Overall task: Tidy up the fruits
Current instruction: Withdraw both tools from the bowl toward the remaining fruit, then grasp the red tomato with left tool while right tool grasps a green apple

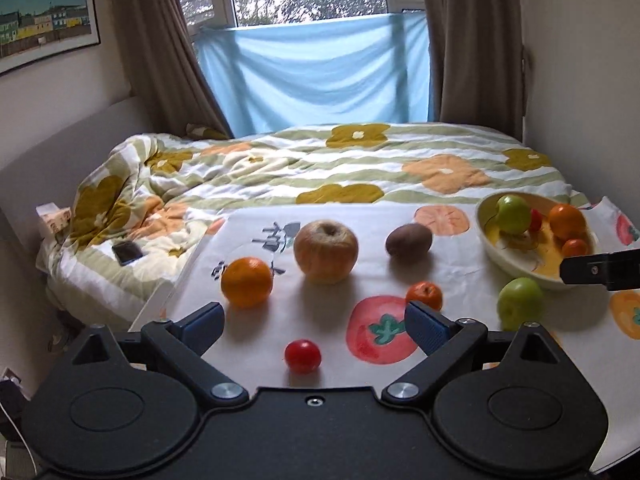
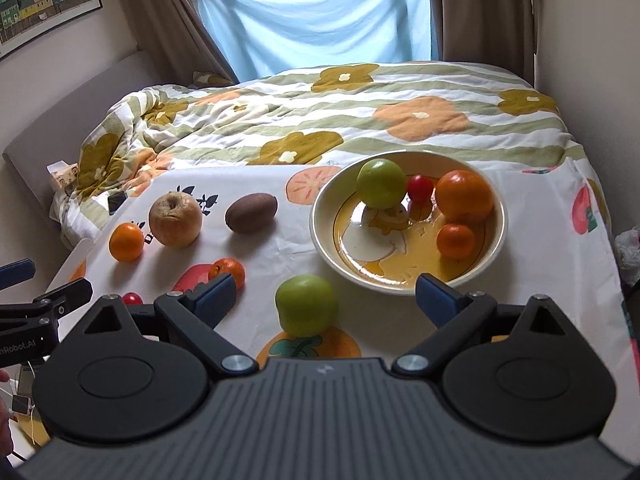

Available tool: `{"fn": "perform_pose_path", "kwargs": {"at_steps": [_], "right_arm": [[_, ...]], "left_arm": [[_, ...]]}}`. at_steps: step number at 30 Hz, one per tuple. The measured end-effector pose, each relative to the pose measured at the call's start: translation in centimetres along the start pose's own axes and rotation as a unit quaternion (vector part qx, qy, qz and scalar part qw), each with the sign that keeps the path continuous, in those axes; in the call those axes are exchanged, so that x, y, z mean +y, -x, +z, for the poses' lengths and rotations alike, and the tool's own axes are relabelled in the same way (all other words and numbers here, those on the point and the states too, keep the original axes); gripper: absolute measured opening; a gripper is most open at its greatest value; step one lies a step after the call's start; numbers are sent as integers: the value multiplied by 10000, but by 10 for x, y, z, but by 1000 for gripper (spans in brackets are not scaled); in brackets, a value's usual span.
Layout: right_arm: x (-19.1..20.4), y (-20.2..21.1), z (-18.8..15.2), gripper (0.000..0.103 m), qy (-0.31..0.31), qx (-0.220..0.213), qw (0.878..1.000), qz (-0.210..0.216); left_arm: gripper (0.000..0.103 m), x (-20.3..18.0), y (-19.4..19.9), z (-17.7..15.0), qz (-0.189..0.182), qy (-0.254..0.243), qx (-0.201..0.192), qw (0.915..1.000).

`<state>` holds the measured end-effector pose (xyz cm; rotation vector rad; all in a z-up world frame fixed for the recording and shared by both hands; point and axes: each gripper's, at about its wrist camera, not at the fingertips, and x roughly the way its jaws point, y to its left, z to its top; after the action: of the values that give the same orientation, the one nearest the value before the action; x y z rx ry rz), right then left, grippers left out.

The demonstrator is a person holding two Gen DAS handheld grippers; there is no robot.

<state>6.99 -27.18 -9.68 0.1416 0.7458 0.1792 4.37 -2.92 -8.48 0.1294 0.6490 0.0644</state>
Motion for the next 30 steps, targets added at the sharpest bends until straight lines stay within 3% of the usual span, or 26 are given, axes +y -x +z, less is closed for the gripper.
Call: {"fn": "perform_pose_path", "kwargs": {"at_steps": [8,12,14,21,25,30], "right_arm": [[12,-38,-27,103,26,185,9998,-23],[15,-49,-31,103,23,164,9998,-127],[15,-53,-33,103,13,175,9997,-165],[18,-62,-37,103,33,228,9995,-216],[19,-66,-36,103,26,236,9995,-218],[16,-69,-33,103,50,235,9994,-257]], "left_arm": [[72,14,-56,-33,71,68,660,9978],[66,16,-71,-36,-36,86,724,9973],[57,16,-78,-37,-77,48,774,9970],[49,16,-84,-36,-79,153,767,9969],[37,16,-87,-36,-159,164,742,9970],[36,17,-85,-37,-167,152,712,9972]]}}
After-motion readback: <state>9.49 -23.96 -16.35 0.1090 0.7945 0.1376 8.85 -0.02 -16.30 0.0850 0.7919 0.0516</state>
